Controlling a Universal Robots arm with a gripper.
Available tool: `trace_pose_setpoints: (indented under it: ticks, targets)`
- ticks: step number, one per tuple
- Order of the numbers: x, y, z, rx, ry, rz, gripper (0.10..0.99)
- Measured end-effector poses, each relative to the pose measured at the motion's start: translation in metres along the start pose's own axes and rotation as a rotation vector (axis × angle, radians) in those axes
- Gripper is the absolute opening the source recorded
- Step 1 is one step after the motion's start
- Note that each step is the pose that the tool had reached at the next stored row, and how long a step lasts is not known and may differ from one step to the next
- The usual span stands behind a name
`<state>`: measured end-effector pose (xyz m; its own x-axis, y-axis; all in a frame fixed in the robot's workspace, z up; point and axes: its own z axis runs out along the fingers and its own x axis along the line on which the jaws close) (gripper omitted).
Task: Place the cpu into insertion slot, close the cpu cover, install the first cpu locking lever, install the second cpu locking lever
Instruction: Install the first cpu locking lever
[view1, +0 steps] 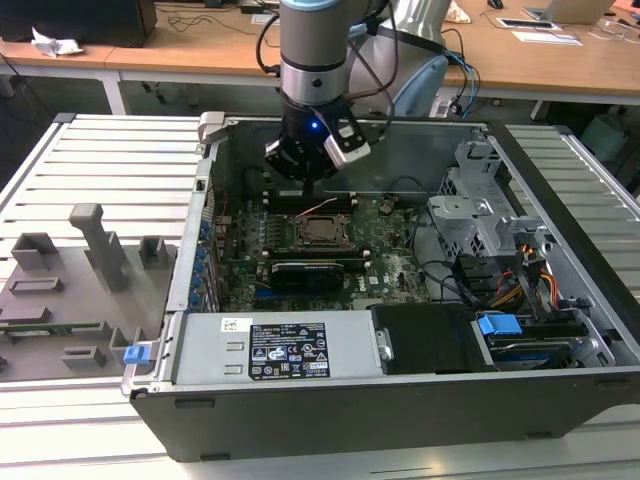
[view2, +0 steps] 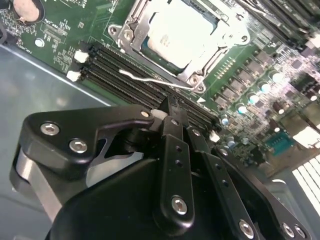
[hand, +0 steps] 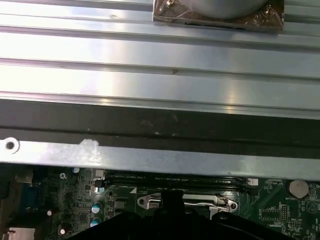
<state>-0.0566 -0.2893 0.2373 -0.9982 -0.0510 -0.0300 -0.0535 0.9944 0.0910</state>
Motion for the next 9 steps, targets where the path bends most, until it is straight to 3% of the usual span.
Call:
trace_pose_setpoints:
  ticks: [5,9]
  targets:
    - [-0.0078,-0.0010,0.0076,0.000,0.0015,-0.016,0.106]
    - [-0.0104,-0.0012,0.0092,0.000,0.0015,-0.016,0.106]
